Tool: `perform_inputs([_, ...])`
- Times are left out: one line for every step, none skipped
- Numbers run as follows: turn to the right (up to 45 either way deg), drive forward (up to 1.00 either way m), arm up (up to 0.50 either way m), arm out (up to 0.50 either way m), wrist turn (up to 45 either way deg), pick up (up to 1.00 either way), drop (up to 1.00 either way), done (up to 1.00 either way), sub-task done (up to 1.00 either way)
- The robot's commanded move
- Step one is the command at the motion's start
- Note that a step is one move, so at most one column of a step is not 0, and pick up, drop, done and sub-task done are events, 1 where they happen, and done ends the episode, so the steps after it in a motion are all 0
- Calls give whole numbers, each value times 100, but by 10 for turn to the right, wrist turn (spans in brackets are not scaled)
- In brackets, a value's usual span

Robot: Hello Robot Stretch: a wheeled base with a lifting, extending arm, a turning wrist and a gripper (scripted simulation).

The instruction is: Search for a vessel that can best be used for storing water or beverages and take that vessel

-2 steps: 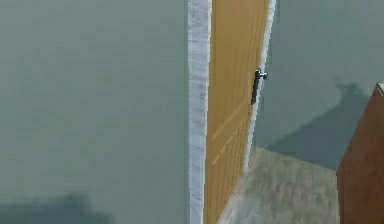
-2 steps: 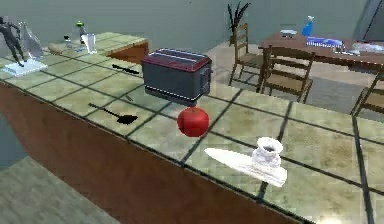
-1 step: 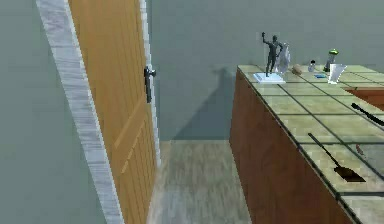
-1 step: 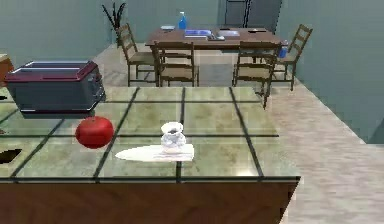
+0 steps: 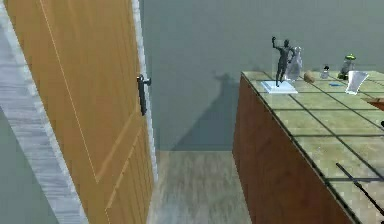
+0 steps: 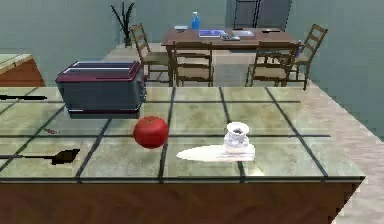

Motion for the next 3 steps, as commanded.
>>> perform_inputs([0, 75, 0, 0, 0, 0, 0, 0, 0])
perform_inputs([-420, 0, 0, 0, 0, 0, 0, 0, 0])
perform_inputs([450, 0, 0, 0, 0, 0, 0, 0, 0])
